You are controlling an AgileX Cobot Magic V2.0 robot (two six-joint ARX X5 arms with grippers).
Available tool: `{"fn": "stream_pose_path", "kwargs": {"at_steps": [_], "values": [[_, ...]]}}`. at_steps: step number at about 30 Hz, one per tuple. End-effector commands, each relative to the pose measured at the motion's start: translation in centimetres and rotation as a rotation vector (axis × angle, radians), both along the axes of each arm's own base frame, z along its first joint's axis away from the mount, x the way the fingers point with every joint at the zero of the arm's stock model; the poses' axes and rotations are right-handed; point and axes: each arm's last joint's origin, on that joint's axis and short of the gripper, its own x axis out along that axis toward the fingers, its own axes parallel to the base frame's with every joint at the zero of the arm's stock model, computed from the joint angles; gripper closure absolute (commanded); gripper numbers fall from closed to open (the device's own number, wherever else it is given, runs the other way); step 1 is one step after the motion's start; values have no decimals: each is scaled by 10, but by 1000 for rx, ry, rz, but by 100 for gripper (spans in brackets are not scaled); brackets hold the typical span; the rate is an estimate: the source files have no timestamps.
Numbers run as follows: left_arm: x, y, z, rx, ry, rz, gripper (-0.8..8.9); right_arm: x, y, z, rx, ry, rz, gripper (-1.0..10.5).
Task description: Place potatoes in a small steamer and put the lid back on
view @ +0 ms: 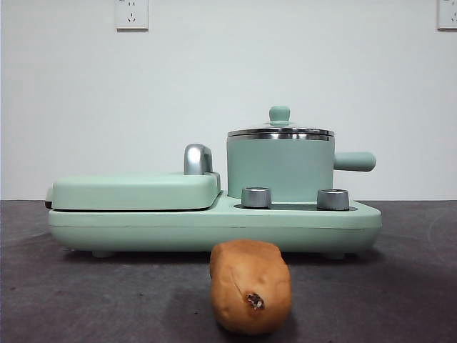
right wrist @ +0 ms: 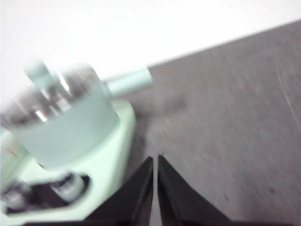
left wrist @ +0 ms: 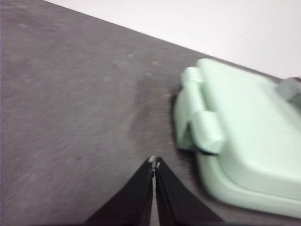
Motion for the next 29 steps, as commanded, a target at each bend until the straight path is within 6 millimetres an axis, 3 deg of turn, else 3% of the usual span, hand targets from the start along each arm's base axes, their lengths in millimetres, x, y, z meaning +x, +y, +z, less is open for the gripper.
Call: {"fn": "stream_pose_path", "kwargs": {"at_steps": [1,8,17,22,29], "values": [[-1,-2,26,-26,-41,-21,805,-5,1,26,68,5,16,935],[7,-11,80,-35,16,-142,805,-9,4,84,37,55,140,935],[28,-32,149,29,51,-487,805,-1,11,143,-121,146,414,935],[39,-43,169,64,95,-641,805,3,13,160,-179,144,521,935],[47,-53,174,74,120,-699,787,3,13,163,-175,147,524,921]]}}
